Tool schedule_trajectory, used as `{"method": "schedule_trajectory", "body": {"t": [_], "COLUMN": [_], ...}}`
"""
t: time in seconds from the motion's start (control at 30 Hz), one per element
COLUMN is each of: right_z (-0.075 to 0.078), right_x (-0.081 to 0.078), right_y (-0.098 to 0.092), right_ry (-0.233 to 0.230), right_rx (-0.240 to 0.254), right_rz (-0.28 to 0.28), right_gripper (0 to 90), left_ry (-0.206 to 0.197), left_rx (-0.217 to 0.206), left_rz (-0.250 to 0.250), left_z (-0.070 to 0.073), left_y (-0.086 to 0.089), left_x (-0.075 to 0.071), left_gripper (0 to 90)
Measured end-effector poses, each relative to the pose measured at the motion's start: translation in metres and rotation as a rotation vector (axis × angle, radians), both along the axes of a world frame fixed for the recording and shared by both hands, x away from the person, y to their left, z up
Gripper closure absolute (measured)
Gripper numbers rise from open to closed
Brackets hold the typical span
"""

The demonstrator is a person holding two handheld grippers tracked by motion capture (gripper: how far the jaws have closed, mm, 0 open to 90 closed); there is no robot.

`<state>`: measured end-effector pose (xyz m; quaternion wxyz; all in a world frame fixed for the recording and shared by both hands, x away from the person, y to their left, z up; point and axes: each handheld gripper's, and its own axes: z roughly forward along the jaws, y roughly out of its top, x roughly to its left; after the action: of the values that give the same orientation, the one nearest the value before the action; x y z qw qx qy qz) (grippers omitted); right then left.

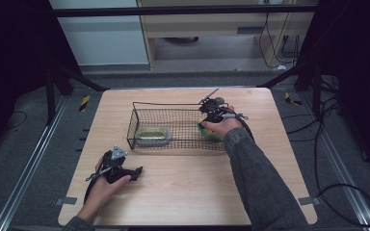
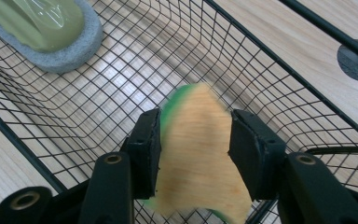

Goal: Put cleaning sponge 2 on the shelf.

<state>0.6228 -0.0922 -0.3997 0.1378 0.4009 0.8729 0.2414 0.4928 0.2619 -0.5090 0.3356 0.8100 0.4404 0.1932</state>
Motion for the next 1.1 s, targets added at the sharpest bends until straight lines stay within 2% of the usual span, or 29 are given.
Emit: {"method": "schedule_trajectory", "body": {"t": [0.63,1.1], "right_z": [0.009,0.016], "right_x": [-0.006,-0.02], "right_y": [-0.007,-0.01], "right_ry": [-0.026,-0.042], "right_rx": [0.015,0.045], "right_rz": [-0.005,0.003], "right_gripper": [45.8,40.7], "left_ry": [0.0,0.001], "left_rx": [0.0,0.0], "left_rz": [-0.002,-0.004], "left_z": [0.0,0.0], "left_y": [0.0,-0.001], "left_x": [0.0,0.001], "left_gripper": [0.0,0.0]}}
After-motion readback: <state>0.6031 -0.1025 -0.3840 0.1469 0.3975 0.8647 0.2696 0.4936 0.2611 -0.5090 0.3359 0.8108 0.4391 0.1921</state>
